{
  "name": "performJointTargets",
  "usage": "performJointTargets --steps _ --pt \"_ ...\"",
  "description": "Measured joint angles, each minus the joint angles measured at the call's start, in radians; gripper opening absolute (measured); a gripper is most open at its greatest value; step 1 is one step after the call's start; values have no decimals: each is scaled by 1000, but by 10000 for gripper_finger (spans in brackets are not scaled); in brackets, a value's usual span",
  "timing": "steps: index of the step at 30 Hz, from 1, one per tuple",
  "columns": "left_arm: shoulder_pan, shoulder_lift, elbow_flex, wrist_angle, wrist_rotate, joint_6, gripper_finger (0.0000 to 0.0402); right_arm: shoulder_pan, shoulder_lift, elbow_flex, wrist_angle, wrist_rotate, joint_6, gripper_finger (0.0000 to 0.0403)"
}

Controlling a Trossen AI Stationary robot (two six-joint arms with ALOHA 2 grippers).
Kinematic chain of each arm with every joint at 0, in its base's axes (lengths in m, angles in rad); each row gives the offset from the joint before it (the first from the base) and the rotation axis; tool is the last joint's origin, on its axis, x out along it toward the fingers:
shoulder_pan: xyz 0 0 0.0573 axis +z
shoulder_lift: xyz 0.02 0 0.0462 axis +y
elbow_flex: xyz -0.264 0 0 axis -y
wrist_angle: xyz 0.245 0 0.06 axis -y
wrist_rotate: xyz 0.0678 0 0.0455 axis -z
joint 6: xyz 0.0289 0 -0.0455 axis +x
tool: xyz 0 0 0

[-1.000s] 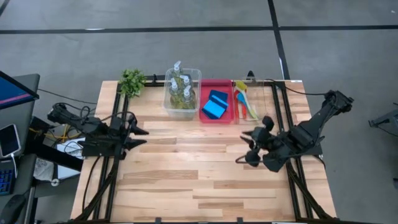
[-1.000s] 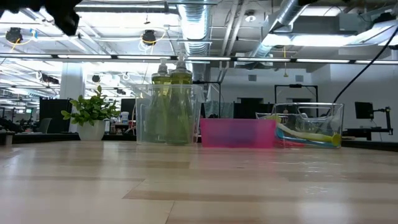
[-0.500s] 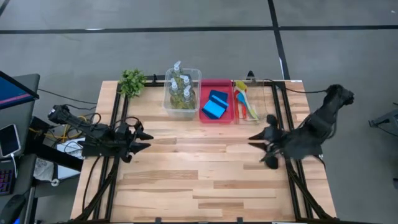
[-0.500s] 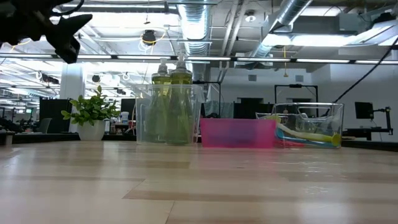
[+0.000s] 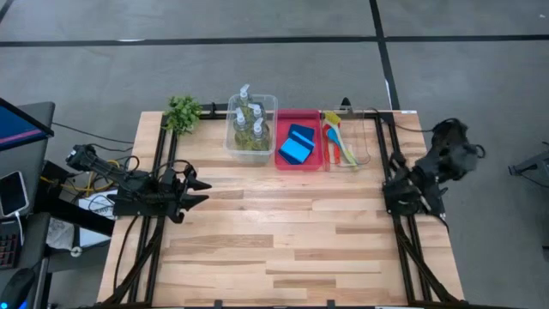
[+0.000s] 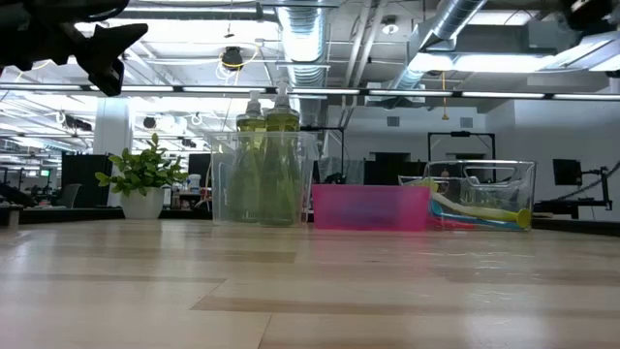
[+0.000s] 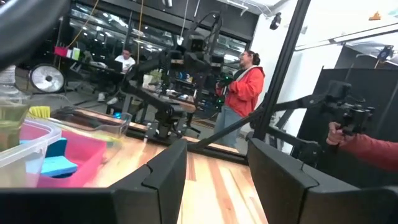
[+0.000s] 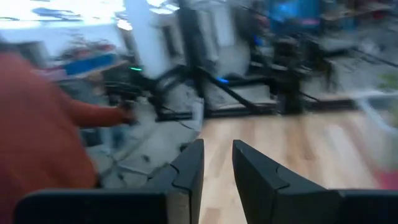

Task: Pick & Place Kitchen Sink Supplies
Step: Return to home position

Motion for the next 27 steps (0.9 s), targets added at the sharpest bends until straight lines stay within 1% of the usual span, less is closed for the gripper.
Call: performJointTargets --steps 3,4,5,8,11,14,19,21,24,27 --pt "0 0 0 0 0 4 172 8 -128 -105 58 -45 -87 77" --pt "0 0 0 0 0 5 172 7 -125 -114 70 -30 -103 77" --pt "0 0 0 1 0 5 172 4 -118 -114 91 -38 -120 77" --pt "0 7 0 5 -5 4 172 -4 -119 -131 78 -133 -142 77" --pt "1 16 0 5 -19 5 172 1 -124 -158 75 -135 -139 77" --pt "1 26 0 2 -38 5 172 -2 -123 -168 80 -198 -133 77" --pt "1 53 0 3 -49 -1 172 -4 -124 -242 116 -212 -131 77" --pt "1 63 0 3 -49 -15 172 -4 -124 -279 174 -213 -124 77" --pt "1 76 0 5 -49 -30 172 -4 -124 -370 262 -211 -123 77" --pt "1 77 0 6 -49 -31 172 -5 -124 -464 419 -211 -123 77"
